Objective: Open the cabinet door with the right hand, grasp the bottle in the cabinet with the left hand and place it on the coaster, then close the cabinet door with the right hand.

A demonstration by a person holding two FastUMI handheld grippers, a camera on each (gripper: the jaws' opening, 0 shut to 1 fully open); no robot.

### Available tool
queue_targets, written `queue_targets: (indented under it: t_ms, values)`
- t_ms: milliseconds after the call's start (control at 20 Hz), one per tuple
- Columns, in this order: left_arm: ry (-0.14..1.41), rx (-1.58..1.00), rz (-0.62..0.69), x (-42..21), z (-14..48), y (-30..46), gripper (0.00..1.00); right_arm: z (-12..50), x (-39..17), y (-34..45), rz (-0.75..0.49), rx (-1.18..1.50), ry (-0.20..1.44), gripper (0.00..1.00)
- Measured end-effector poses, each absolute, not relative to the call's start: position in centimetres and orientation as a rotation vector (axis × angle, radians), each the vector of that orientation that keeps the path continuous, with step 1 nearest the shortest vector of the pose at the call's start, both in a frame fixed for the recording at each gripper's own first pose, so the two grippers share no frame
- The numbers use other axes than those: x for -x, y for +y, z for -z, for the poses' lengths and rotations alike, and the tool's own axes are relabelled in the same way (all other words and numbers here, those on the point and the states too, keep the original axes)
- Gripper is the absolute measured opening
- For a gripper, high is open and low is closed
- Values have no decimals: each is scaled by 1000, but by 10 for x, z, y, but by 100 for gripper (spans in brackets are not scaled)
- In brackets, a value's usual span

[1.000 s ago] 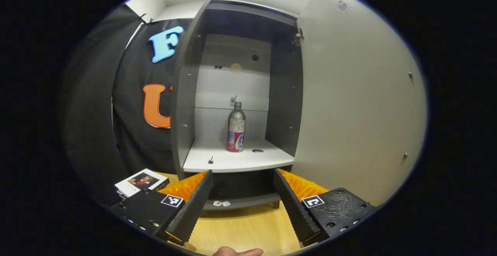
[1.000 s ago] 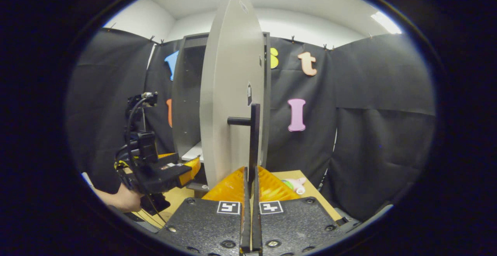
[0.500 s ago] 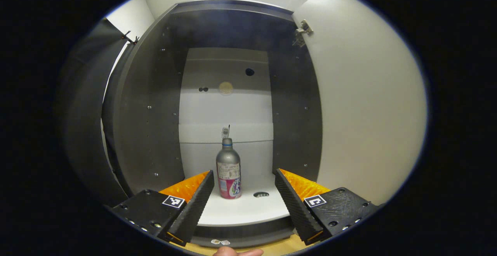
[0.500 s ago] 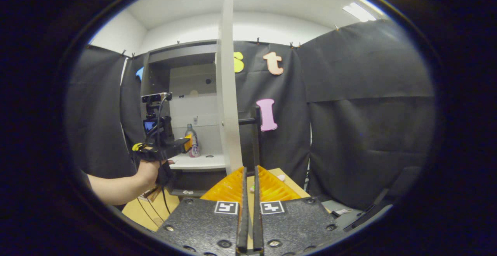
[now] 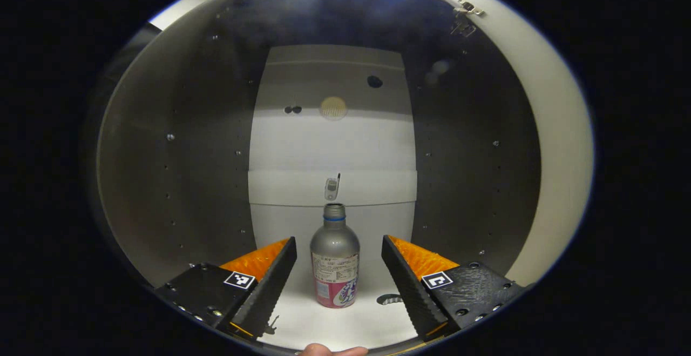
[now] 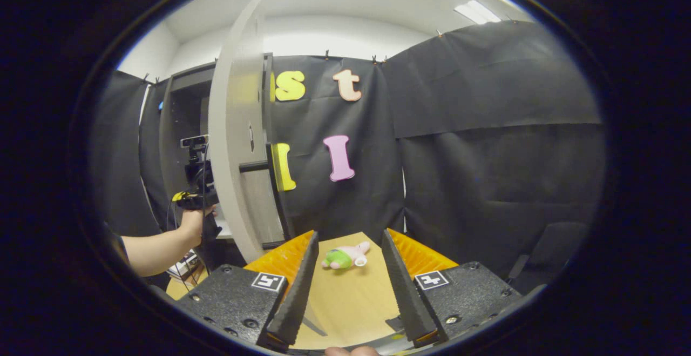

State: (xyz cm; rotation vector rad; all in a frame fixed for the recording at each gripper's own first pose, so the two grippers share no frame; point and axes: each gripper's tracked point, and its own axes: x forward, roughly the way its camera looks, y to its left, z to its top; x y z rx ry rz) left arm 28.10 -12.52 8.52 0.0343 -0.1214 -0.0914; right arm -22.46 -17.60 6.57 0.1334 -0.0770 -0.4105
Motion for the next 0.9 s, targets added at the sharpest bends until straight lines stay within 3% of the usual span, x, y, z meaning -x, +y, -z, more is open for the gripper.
queue_targets:
  t_ms: [600,700,750,900]
  values:
    - [-49,29,74,-339,-66,-127,96,-63,187,-196,416,-115,-40,70]
    - [-36,15,68,-341,-61,-130,96,-63,187,-197,421,-100,-43,75]
    - [-37,13,65,-342,-60,-130,96,-63,188,-196,420,-99,-45,70]
    - [-42,7,58,-343,-61,-129,96,-60,185,-199,418,-109,-38,70]
